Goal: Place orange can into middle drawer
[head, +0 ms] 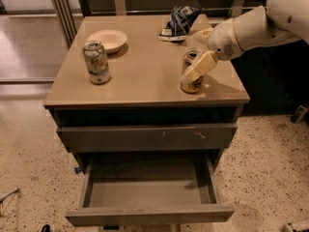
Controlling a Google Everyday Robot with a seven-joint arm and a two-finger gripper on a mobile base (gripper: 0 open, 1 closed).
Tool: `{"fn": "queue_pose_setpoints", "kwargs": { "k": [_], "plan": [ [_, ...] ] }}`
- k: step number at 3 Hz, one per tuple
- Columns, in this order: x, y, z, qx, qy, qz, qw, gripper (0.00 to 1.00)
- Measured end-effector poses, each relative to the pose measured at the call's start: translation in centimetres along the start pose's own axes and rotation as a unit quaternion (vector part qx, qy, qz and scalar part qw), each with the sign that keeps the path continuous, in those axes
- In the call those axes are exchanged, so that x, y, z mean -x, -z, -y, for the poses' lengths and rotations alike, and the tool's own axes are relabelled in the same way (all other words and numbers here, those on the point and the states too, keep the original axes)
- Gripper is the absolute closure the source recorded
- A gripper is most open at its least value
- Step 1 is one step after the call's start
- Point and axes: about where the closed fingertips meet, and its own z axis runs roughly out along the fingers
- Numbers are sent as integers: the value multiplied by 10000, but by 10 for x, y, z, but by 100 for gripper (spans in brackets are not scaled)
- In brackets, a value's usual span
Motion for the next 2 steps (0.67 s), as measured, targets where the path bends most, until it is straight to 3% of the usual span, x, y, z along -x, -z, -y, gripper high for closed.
{"fn": "queue_pose_setpoints", "kwargs": {
  "k": [2],
  "plan": [
    [-13, -12, -2, 222, 159, -372, 9989, 3]
  ]
}}
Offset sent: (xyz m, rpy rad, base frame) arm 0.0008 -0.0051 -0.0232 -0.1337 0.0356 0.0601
